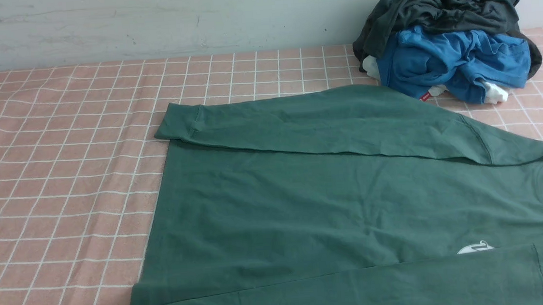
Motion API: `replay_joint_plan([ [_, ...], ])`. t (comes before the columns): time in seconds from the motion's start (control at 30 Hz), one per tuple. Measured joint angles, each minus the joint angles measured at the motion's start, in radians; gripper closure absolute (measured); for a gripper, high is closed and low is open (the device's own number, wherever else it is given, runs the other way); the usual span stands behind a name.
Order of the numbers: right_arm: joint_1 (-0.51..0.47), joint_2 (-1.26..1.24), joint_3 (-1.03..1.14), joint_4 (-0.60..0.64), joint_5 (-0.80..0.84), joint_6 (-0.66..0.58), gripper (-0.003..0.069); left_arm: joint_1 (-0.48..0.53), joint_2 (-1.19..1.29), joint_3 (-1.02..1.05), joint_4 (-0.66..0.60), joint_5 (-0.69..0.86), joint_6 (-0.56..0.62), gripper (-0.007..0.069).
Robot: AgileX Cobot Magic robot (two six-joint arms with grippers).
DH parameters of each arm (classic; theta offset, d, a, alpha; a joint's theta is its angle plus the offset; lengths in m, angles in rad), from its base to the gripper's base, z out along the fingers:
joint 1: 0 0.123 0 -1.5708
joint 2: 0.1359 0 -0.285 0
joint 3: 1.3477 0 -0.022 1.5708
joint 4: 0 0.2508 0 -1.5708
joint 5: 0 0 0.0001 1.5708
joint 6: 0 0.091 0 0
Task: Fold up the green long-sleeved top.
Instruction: Use the left arm to clamp the cuff closest to it
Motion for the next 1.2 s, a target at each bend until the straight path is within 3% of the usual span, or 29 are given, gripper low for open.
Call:
replay_joint_plan([
  [0.97,0.000,0.000,0.000,0.000,0.000,0.000,0.0673,0.000,0.000,0.002,0.008,-0.013,0.001,0.0614],
  [1.1,0.000,0.000,0.000,-0.011,-0.012,-0.001,0.0673,0.000,0.000,0.010,0.008,-0.106,0.001,0.0614],
  [1.2,0.000,0.000,0.006,0.000,-0.113,0.000,0.0673,0.000,0.000,0.010,0.008,-0.314,0.001,0.0614],
])
